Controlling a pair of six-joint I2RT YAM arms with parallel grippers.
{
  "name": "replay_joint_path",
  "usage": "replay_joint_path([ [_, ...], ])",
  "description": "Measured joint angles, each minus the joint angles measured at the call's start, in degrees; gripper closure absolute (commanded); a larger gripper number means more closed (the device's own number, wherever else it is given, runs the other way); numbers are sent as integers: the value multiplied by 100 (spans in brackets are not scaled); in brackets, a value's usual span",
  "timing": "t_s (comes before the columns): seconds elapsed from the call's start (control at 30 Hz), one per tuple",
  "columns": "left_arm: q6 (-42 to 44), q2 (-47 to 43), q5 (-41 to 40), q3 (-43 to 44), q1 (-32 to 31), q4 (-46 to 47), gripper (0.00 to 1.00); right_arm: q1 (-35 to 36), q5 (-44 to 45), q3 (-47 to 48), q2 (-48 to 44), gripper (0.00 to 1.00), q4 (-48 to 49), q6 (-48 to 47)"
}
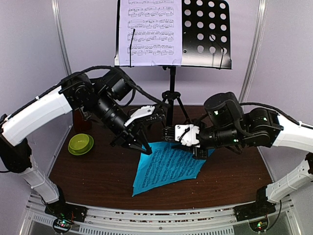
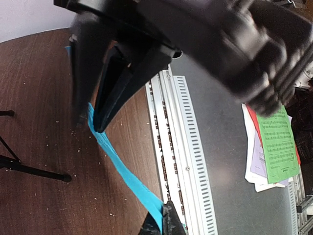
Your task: Set up the instrument practice props
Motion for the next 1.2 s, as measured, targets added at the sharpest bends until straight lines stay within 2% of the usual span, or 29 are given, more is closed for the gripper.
replay_joint_path([
  [0.07, -2, 0, -46, 2, 0, 2, 97, 17, 4, 0, 46, 100, -20, -26],
  [0.13, -7, 0, -96, 11, 0, 20, 94, 37, 2, 2, 94, 100, -57, 76],
  [0.17, -15, -2, -125, 11, 0, 39, 90, 44, 2, 2, 107, 100, -74, 101],
  [0.33, -190, -136, -374, -175, 0, 474, 55, 46, 0, -15, 83, 100, -81, 243],
  [0.57, -857, -1305, -789, -1759, 227, 2046, 33, 13, -107, -610, -704, 100, 435, 763],
  [0.8, -1419, -2511, -1274, -2938, 527, 3707, 30, -334, -605, -990, -1523, 100, 1224, 1637],
  [1.07, -1917, -2736, -1628, -3493, 603, 4944, 27, -717, -1152, -1073, -2098, 100, 1943, 2520],
  [1.2, -2170, -2787, -1624, -3593, 619, 5508, 30, -857, -1303, -1080, -2321, 100, 2271, 2914],
])
